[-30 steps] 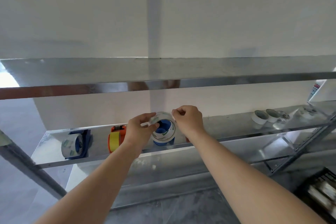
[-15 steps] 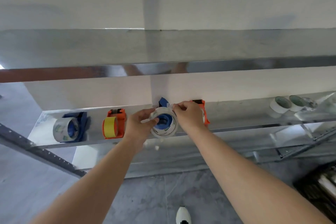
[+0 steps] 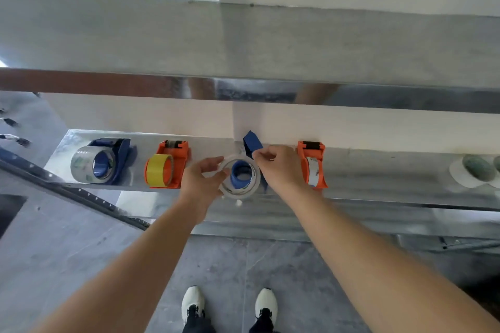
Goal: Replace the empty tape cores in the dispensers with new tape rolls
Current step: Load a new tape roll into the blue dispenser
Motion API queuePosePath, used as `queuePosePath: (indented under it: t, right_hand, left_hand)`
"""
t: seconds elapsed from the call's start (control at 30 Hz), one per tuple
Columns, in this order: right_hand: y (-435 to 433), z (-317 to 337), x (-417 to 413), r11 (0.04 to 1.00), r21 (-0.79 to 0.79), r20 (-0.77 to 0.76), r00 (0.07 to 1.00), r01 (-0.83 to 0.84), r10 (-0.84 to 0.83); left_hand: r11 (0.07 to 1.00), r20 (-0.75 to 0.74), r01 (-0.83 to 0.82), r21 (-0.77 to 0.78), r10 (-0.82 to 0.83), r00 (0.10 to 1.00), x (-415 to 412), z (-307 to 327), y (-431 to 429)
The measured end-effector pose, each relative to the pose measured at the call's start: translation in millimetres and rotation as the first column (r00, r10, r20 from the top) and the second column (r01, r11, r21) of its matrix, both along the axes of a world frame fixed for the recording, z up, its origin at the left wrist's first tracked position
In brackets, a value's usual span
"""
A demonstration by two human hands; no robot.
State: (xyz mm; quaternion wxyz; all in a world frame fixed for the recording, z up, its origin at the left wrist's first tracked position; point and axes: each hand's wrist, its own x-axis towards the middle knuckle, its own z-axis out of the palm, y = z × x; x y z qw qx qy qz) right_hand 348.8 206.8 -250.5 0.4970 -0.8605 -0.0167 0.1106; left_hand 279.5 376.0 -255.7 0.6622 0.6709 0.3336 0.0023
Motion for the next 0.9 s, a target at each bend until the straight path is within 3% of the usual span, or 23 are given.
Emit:
queuePosePath:
  t: [0.27,0.63,0.9]
  right_hand:
    - [8.4,-27.6,3.5,0.99,-0.11,0.081,0.992,-0.084,0.093]
    - [26.7,-42.9,-8.1,0.971,-0.234,0.196,0.981,0.056,-0.009]
    - [27.6,-36.4,-5.9,0.965,-0.237,0.174,0.982,0.113,-0.072]
  left_hand:
    - [0.998,-0.091,-0.016,-0.056,0.011,0.996,23.9,-34.2,14.6]
    - [0.986,-0.152,0.012,-0.169,-0.038,0.988,39.0,-61.5,21.1]
    - [0.977,-0.132,0.028,-0.209,-0.056,0.99,53.7,-65.5,15.8]
